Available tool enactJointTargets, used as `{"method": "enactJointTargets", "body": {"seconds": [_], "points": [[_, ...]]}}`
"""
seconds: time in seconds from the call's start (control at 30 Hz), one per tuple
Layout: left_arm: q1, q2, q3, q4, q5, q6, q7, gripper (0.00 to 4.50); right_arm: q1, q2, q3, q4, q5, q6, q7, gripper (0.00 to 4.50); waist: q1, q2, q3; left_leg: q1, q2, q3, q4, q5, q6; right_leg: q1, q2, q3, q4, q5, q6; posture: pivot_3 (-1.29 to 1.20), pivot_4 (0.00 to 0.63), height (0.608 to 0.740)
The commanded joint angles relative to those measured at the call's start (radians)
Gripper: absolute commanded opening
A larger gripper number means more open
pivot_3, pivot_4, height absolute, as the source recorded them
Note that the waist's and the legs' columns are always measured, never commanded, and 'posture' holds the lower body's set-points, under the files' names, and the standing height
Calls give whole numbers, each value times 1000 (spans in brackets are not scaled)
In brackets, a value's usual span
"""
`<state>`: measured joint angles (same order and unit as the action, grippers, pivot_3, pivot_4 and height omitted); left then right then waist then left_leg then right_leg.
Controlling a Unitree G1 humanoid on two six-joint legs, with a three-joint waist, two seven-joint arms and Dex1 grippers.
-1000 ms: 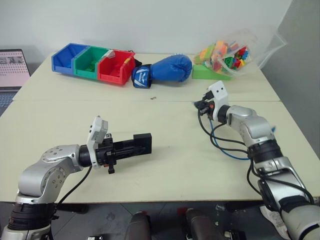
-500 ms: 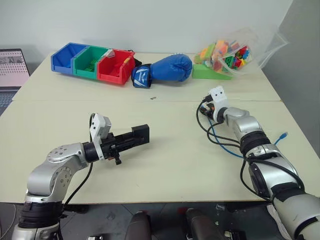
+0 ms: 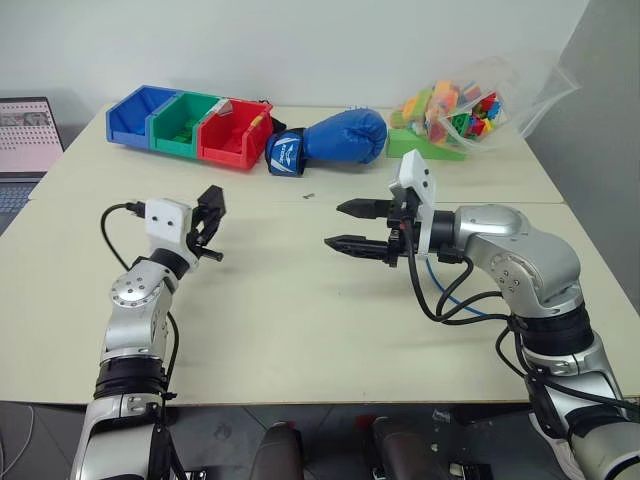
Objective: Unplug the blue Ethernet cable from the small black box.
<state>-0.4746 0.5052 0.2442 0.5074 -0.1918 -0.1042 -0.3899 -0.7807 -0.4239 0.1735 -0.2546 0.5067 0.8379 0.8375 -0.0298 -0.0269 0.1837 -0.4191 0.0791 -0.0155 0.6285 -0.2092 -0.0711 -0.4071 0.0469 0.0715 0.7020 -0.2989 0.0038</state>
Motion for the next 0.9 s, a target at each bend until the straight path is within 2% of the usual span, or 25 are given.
{"method": "enactJointTargets", "body": {"seconds": [0.03,0.1,0.33,0.53,0.73,0.9], "points": [[-38,-25,28,100,-8,-64,24,776,-30,1,15,-47,2,9,-11,3428,1,0,0,0,0,0,0,0,0,0,0,0,0,0,0,0,150,740],[-41,-35,35,141,-28,-59,4,1476,-30,-1,25,-47,-5,9,-15,3428,2,0,0,-1,0,0,0,0,0,0,0,0,0,0,0,0,150,740],[-8,-34,46,138,-75,-24,-71,2792,-26,-12,35,-55,-16,12,-20,3428,0,0,0,-1,0,-1,0,0,0,0,0,-1,0,0,0,0,150,740],[142,-7,52,-102,-104,99,-84,4211,28,-21,37,-101,-13,28,-46,3428,-3,-1,0,-1,0,-1,0,0,0,0,0,-1,0,0,0,0,150,740],[364,80,122,-453,-173,344,-84,4211,163,-42,-18,-161,-4,37,-107,3428,-5,-1,0,0,1,-1,-1,0,0,0,0,0,0,0,0,0,150,740],[457,189,151,-610,-177,466,-122,4211,209,-102,-92,-134,-6,13,-108,3428,-1,-1,0,1,0,-1,-1,0,0,1,-1,0,0,-3,5,0,150,740]]}}
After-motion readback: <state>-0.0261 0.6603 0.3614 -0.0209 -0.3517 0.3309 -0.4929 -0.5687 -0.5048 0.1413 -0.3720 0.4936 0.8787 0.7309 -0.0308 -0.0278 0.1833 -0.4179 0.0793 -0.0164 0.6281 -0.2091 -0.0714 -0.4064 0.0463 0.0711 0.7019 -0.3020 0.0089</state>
